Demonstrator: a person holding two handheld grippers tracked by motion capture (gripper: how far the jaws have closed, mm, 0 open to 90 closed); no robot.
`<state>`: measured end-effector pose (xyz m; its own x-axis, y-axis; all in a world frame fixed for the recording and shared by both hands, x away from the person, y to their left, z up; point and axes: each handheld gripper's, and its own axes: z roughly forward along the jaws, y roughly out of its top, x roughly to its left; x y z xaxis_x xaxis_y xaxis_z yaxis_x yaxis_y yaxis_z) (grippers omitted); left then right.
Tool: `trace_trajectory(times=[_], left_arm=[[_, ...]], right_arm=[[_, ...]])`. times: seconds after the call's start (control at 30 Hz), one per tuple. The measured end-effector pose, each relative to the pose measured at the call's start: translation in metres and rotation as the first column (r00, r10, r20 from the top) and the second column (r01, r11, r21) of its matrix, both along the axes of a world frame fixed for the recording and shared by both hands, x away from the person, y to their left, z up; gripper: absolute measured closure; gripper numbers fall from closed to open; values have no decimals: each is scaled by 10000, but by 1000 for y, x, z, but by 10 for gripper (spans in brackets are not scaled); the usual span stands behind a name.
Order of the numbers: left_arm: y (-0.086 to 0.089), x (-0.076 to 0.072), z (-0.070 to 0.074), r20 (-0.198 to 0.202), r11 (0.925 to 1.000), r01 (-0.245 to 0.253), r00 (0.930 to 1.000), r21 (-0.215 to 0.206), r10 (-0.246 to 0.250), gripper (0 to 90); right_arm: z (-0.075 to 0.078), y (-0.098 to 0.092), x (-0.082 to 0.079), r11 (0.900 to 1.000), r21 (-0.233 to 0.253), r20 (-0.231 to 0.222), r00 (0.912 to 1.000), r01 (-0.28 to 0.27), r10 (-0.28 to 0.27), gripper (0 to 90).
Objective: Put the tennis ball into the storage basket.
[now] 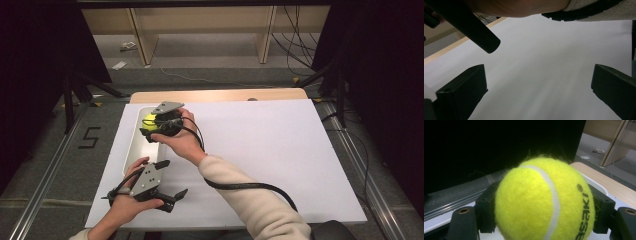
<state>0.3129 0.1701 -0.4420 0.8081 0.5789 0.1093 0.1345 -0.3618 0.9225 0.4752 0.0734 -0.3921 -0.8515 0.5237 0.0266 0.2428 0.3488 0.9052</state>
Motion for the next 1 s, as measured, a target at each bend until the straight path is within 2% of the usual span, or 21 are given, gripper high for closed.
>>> trace_trajectory(times=[1.0], left_arm=[[0,0,-1,-11,10000,24,10000,59,-24,0]], right_arm=[[-1,7,3,9997,-154,-80,9998,-183,182,270]])
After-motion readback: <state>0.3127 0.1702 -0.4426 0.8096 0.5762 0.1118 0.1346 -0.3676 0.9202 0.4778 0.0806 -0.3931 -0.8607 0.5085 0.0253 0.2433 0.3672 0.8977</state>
